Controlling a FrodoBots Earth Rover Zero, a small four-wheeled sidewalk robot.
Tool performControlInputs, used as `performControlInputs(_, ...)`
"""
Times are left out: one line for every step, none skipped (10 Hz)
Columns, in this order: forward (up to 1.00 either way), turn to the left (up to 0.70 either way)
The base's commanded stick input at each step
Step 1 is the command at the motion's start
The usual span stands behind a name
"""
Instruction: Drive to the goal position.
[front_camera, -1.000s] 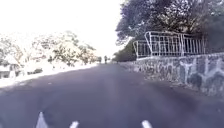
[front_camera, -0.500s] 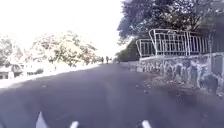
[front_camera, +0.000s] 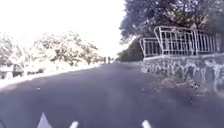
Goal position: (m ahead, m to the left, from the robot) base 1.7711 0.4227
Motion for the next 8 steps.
performControlInputs(0.7,0.0)
performControlInputs(0.7,0.0)
performControlInputs(0.7,0.0)
performControlInputs(0.7,0.0)
performControlInputs(0.7,-0.1)
performControlInputs(0.7,-0.25)
performControlInputs(0.7,-0.35)
performControlInputs(0.7,-0.35)
